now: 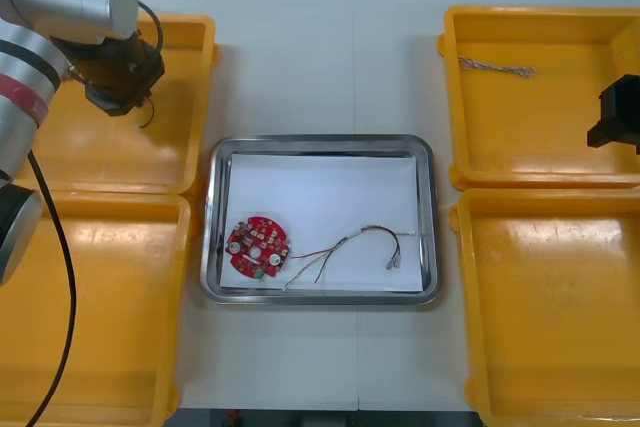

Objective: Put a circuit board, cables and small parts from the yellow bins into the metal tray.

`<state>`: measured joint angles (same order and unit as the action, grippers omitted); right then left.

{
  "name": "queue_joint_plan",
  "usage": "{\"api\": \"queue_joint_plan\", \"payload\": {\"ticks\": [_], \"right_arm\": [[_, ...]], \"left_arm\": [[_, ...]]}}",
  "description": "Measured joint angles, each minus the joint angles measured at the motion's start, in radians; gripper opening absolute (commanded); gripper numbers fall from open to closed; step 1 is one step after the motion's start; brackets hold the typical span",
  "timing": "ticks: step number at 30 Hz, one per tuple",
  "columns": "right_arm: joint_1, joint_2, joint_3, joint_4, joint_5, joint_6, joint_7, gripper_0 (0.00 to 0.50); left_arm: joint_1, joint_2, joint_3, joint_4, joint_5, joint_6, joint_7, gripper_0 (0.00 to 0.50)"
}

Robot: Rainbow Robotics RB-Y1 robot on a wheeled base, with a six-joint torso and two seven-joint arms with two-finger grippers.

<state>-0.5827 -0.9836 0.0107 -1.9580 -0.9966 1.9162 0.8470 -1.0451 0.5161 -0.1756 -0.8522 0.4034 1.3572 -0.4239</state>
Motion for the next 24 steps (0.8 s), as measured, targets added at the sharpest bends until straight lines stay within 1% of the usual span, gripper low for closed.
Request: {"api": "queue_joint_plan", "payload": {"ticks": [5, 8, 12, 16, 19, 24], "right_arm": [[0.000, 0.000, 0.000, 0.025, 0.000, 0.000, 0.011, 0.500], [0.001, 0.000, 0.000, 0.028, 0.001, 0.000, 0.060, 0.500], [0.001, 0.000, 0.000, 0.028, 0.001, 0.000, 0.082, 0.500], [0.001, 0.000, 0.000, 0.028, 0.001, 0.000, 0.084, 0.500], [0.001, 0.000, 0.000, 0.028, 0.001, 0.000, 0.094, 0.500], [0.001, 0.000, 0.000, 0.028, 0.003, -0.007, 0.094, 0.500]], "left_arm": [[0.034, 0.027, -0.007, -0.202, 0.018, 0.151, -0.060, 0.000], [0.048, 0.047, -0.005, -0.289, 0.055, 0.234, -0.093, 0.000], [0.068, 0.074, 0.012, -0.374, 0.127, 0.302, -0.160, 0.000], [0.097, 0.094, 0.029, -0.469, 0.151, 0.360, -0.270, 0.000], [0.106, 0.101, 0.044, -0.509, 0.171, 0.405, -0.347, 0.000], [0.121, 0.107, 0.085, -0.564, 0.240, 0.490, -0.400, 0.000]]}}
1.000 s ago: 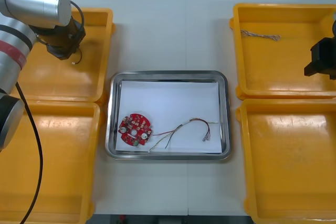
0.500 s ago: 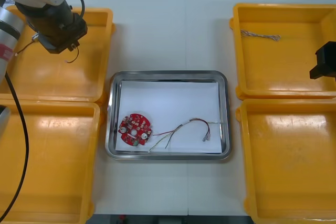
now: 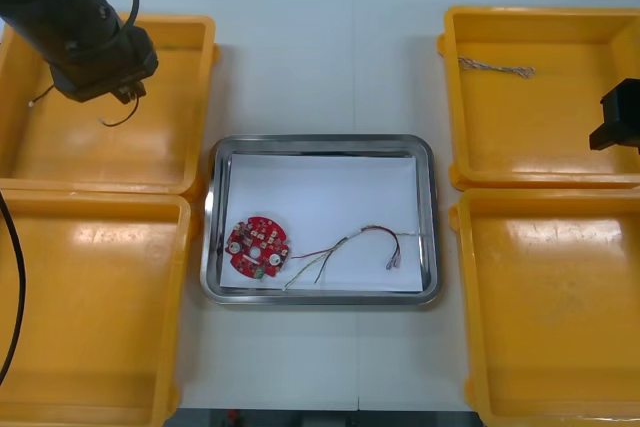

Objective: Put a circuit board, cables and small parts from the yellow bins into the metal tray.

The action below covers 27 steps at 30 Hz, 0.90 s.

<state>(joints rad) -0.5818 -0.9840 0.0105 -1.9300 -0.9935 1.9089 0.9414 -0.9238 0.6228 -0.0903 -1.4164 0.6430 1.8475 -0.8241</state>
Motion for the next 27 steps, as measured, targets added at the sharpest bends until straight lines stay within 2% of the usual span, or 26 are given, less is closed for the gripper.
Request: {"api": "queue_joint_plan", "payload": {"ticks": [7, 12, 15, 18, 22, 27], "right_arm": [[-0.001, 0.000, 0.000, 0.000, 0.064, -0.070, 0.004, 0.500], [-0.005, 0.001, 0.006, 0.003, 0.123, -0.136, 0.068, 0.500], [-0.020, 0.001, 0.021, 0.027, 0.135, -0.187, 0.068, 0.500], [-0.042, 0.005, 0.041, 0.065, 0.145, -0.234, 0.068, 0.500], [-0.082, 0.023, 0.069, 0.124, 0.168, -0.286, 0.068, 0.500], [-0.141, 0.036, 0.132, 0.200, 0.199, -0.357, 0.090, 0.500]], "left_arm": [[0.007, 0.038, 0.007, -0.109, 0.055, 0.061, -0.037, 0.000], [0.008, 0.059, 0.007, -0.236, 0.066, 0.063, -0.120, 0.000], [0.009, 0.060, 0.007, -0.313, 0.078, 0.064, -0.133, 0.000], [0.014, 0.060, 0.005, -0.385, 0.120, 0.065, -0.127, 0.000], [0.043, 0.059, -0.029, -0.512, 0.162, 0.065, -0.031, 0.000], [0.080, 0.058, -0.135, -0.607, 0.165, 0.066, 0.293, 0.000]]}}
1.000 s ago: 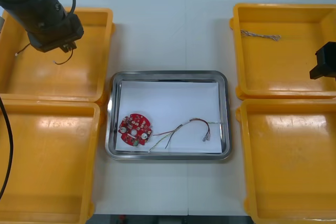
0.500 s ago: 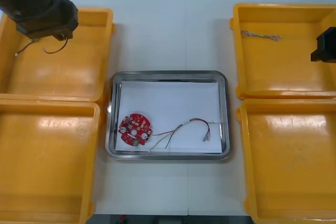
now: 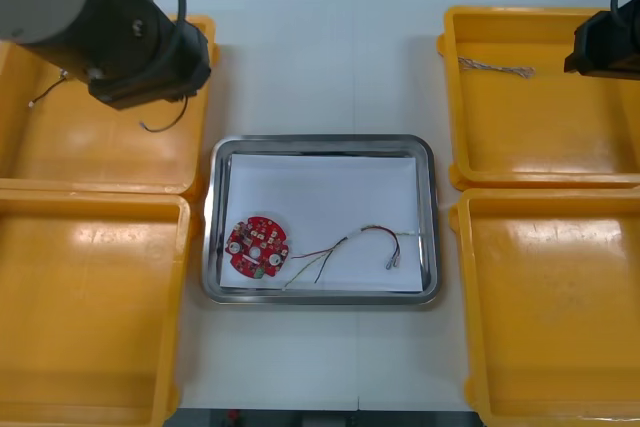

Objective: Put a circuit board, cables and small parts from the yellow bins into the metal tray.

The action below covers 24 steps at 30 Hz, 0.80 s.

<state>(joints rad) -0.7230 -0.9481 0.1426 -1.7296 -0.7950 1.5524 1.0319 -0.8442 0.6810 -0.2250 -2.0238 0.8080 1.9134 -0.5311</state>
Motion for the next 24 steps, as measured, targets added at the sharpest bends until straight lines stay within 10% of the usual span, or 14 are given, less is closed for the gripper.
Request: {"api": "queue_joint_plan", "payload": {"ticks": [24], "right_arm": [[-0.167, 0.157, 0.118, 0.534, 0.041, -0.541, 0.324, 0.500]], "left_arm": [[0.026, -0.004, -0.389, -0.054, -0.074, -0.136, 0.183, 0.000]]}}
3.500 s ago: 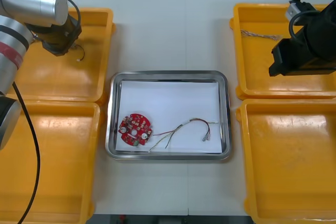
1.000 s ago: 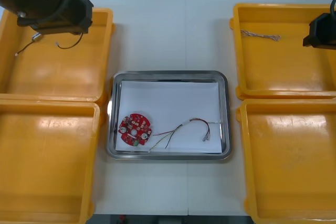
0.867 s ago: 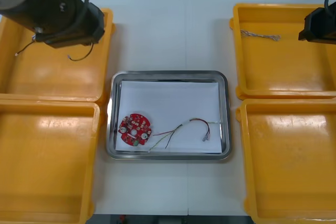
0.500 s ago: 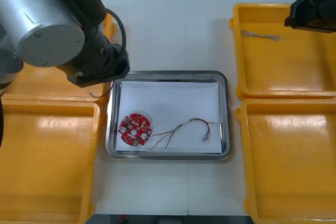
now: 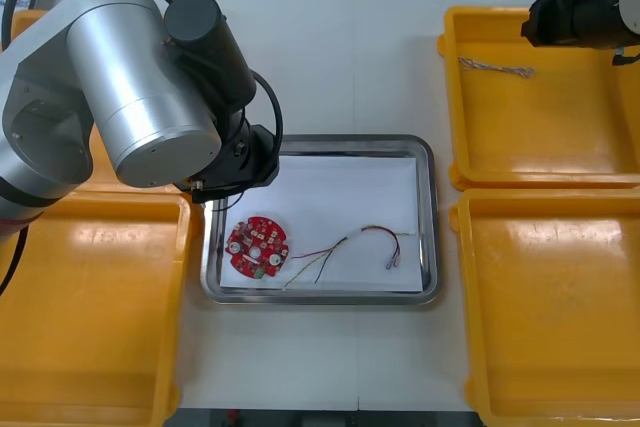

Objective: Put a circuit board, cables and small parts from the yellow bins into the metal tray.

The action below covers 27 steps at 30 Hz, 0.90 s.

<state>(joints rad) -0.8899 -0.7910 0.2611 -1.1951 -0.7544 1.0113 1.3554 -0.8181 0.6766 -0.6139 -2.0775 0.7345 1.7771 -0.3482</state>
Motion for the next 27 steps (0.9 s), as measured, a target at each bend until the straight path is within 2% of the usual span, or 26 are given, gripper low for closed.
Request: {"api": "queue_joint_plan", "payload": {"ticks": [6, 11, 21, 27], "right_arm": [[-0.001, 0.042, 0.007, 0.091, 0.000, -0.114, 0.030, 0.500], [-0.002, 0.073, 0.009, 0.152, 0.000, -0.190, 0.124, 0.500], [-0.003, 0.122, 0.042, 0.243, 0.000, -0.312, 0.125, 0.500], [-0.003, 0.141, 0.072, 0.284, 0.000, -0.344, 0.125, 0.500]], "left_arm": [[0.000, -0.019, -0.024, 0.080, -0.040, -0.061, 0.000, 0.000], [0.002, -0.027, -0.053, 0.136, -0.059, -0.111, 0.000, 0.000], [0.005, -0.045, -0.100, 0.204, -0.102, -0.175, -0.001, 0.000], [0.007, -0.058, -0.121, 0.275, -0.140, -0.253, -0.002, 0.000]]}}
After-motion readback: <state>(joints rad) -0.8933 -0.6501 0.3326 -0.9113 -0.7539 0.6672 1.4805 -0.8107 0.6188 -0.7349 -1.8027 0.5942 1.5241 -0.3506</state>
